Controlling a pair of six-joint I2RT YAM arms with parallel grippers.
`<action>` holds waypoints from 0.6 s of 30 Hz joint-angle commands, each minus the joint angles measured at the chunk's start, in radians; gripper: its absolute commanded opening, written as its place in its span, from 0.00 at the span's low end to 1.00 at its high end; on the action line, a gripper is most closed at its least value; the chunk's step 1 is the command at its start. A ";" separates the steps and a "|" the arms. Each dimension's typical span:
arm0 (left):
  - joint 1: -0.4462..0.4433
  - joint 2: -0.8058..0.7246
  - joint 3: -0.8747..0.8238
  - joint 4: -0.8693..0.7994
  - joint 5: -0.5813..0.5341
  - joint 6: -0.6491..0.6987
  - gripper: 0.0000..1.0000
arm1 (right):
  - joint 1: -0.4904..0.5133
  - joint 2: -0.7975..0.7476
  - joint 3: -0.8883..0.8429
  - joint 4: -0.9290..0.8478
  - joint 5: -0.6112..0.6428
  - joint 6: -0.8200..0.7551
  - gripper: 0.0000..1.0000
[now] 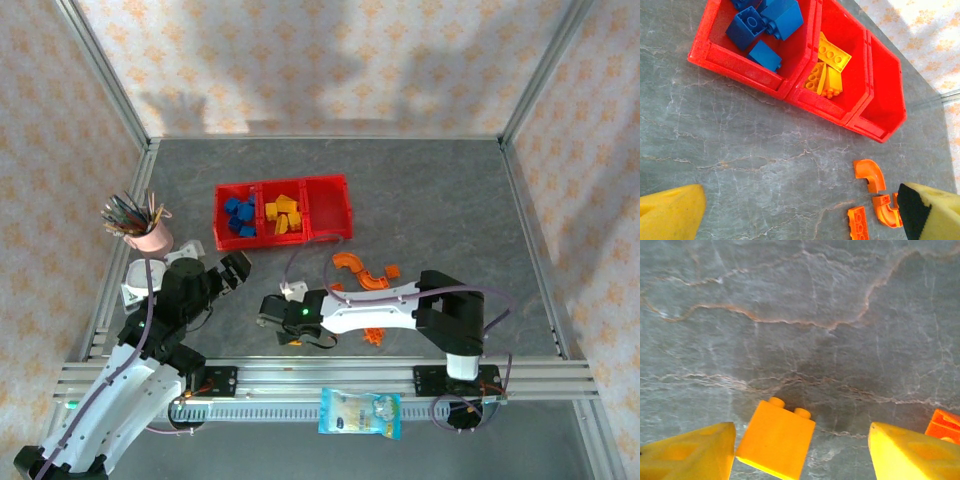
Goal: Sort the legos into containers by color
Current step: Pick up the lego from the bottom-center of the table.
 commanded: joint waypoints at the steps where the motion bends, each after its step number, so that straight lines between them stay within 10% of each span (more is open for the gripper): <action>1: 0.008 -0.004 -0.013 -0.010 0.020 -0.013 0.99 | 0.007 0.015 -0.022 -0.019 0.012 0.030 0.66; 18: 0.008 0.004 -0.002 0.003 0.012 -0.017 0.99 | 0.007 0.018 0.017 -0.010 0.046 -0.025 0.30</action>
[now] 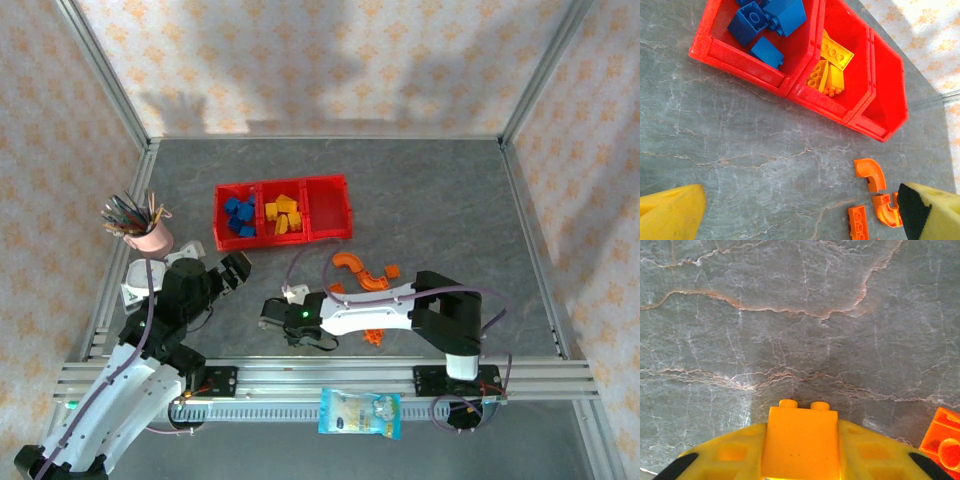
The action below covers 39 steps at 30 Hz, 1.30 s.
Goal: Sort the legos into containers by color
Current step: Pick up the lego from the bottom-center of the table, then place the lego in the container.
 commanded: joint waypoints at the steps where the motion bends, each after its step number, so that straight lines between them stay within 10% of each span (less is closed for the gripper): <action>1: 0.008 0.004 0.004 0.007 0.009 -0.006 0.99 | 0.004 -0.002 0.041 -0.027 0.062 -0.025 0.30; 17: 0.008 0.095 0.072 0.140 -0.097 0.025 0.99 | -0.278 -0.043 0.266 0.048 0.196 -0.346 0.30; 32: 0.009 0.188 0.092 0.274 -0.170 0.040 0.99 | -0.496 0.345 0.735 0.112 0.167 -0.498 0.32; 39: 0.009 0.206 0.110 0.254 -0.160 0.065 0.99 | -0.511 0.412 0.889 0.087 0.148 -0.552 0.54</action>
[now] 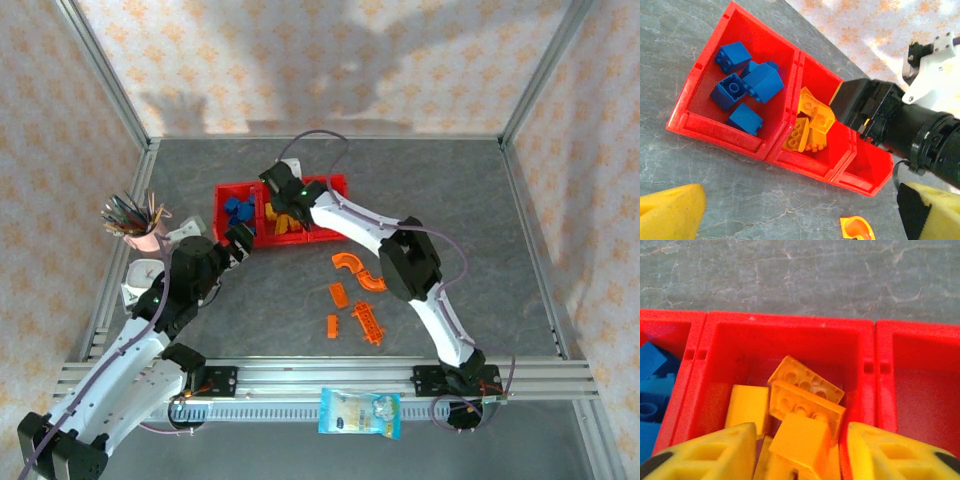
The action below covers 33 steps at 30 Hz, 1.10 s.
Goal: Sort the legos into containers by color
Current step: Place the lego in the container, then pick up the lego from the center of the table.
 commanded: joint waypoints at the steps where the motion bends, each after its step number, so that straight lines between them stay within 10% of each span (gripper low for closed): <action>1: 0.010 0.004 0.040 0.009 -0.017 0.035 0.99 | 0.010 -0.048 0.041 -0.007 0.012 -0.042 0.58; 21: -0.036 0.041 -0.006 0.112 0.150 0.019 0.99 | 0.010 -0.749 -0.873 0.049 -0.031 0.023 0.73; 33: -0.175 0.133 -0.018 0.184 0.094 -0.037 0.99 | 0.005 -0.773 -1.048 -0.025 -0.056 -0.080 0.75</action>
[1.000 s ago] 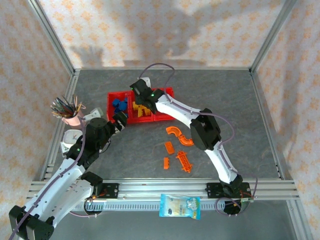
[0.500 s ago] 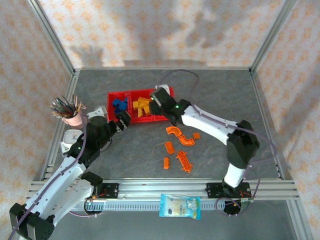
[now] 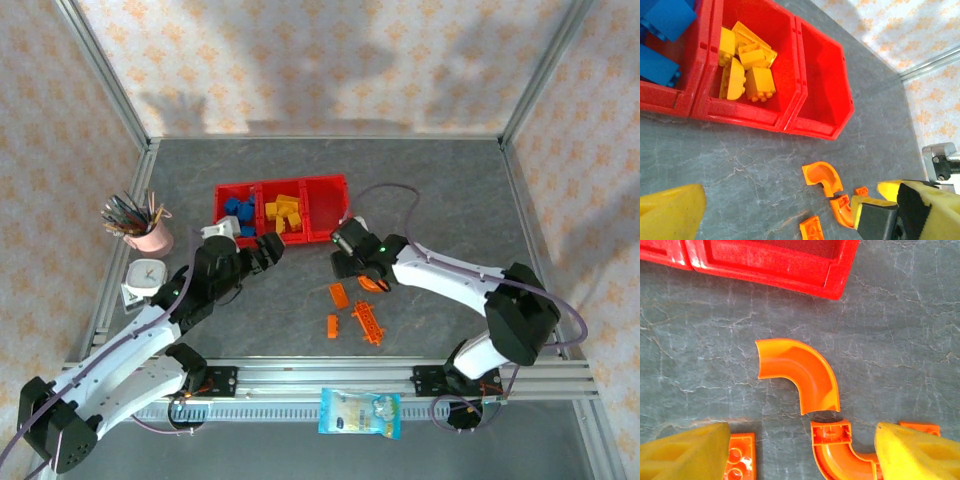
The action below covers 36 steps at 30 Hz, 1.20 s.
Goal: Sort the legos into containers by color
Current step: Pick up the lego from the center of the table.
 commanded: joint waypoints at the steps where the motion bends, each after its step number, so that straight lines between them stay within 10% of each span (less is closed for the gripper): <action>1: -0.013 0.006 -0.016 0.061 -0.032 -0.035 0.99 | -0.006 0.030 -0.003 -0.034 0.042 -0.040 0.76; 36: -0.015 -0.011 0.003 -0.013 -0.114 -0.012 0.99 | -0.083 0.298 0.073 0.068 -0.112 -0.122 0.41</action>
